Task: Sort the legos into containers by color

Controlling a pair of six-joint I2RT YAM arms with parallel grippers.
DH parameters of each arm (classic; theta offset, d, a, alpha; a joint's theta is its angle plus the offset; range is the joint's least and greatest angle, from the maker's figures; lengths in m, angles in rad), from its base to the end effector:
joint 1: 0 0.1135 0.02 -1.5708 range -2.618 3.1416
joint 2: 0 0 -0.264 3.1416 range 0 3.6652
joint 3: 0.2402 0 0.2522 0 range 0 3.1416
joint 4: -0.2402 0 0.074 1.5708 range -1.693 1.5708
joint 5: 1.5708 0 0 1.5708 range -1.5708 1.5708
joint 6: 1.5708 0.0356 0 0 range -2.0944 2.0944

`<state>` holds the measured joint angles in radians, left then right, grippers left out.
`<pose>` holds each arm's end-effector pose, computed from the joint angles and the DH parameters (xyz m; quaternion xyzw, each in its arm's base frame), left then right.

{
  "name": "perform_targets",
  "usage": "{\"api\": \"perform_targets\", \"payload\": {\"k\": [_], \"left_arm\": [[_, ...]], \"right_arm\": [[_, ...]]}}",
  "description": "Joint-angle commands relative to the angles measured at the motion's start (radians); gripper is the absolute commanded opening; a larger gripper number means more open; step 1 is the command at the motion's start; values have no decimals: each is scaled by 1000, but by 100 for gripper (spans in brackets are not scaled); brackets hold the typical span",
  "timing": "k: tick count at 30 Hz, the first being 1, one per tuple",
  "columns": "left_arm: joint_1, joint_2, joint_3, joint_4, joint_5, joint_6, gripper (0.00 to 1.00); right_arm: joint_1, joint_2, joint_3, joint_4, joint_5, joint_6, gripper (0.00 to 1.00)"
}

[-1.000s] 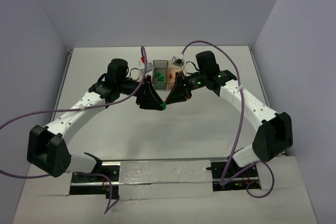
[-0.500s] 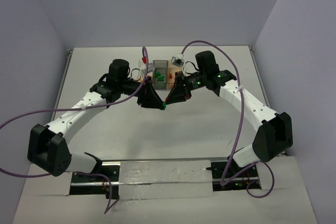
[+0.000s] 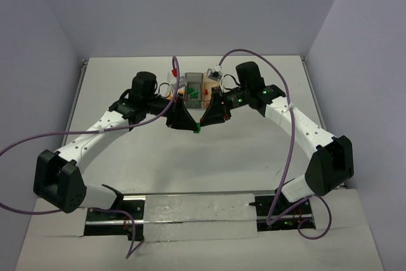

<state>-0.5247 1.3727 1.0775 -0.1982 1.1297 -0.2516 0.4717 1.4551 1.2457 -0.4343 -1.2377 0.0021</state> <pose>0.2421 -0.1774 0.3162 0.3708 0.6809 -0.5893 0.2272 0.2610 0.1709 0.3321 -0.4218 0.6483 0.5899 0.2323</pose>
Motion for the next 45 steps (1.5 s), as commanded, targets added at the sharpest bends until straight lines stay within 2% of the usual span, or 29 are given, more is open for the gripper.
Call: {"api": "perform_targets", "payload": {"k": [1, 3, 13, 19, 26, 32, 36, 41, 43, 45], "left_arm": [[-5, -7, -14, 25, -18, 5, 11], [0, -15, -25, 16, -34, 13, 1], [116, -11, -3, -55, -45, 80, 0], [147, 32, 50, -117, -126, 173, 0], [149, 183, 195, -81, -366, 172, 0], [144, 315, 297, -11, -600, 141, 0], [124, 422, 390, -2, -707, 132, 2], [106, 531, 475, 16, -747, 143, 7], [100, 575, 521, 3, -771, 147, 10], [96, 633, 585, -16, -801, 142, 20]], "right_arm": [[5, -22, 51, 9, -11, -4, 0], [-2, -27, 52, 1, -8, -8, 0], [-61, -58, 27, -72, 12, -73, 0], [-105, -53, 33, -109, 20, -102, 0], [-128, -39, 40, -103, 93, -94, 0], [-138, -25, 45, -61, 265, -38, 0], [-150, -13, 48, -34, 392, -4, 0], [-160, 6, 58, -30, 510, 21, 0], [-160, 14, 61, -30, 528, 28, 0], [-160, 25, 67, -30, 553, 32, 0]]}}
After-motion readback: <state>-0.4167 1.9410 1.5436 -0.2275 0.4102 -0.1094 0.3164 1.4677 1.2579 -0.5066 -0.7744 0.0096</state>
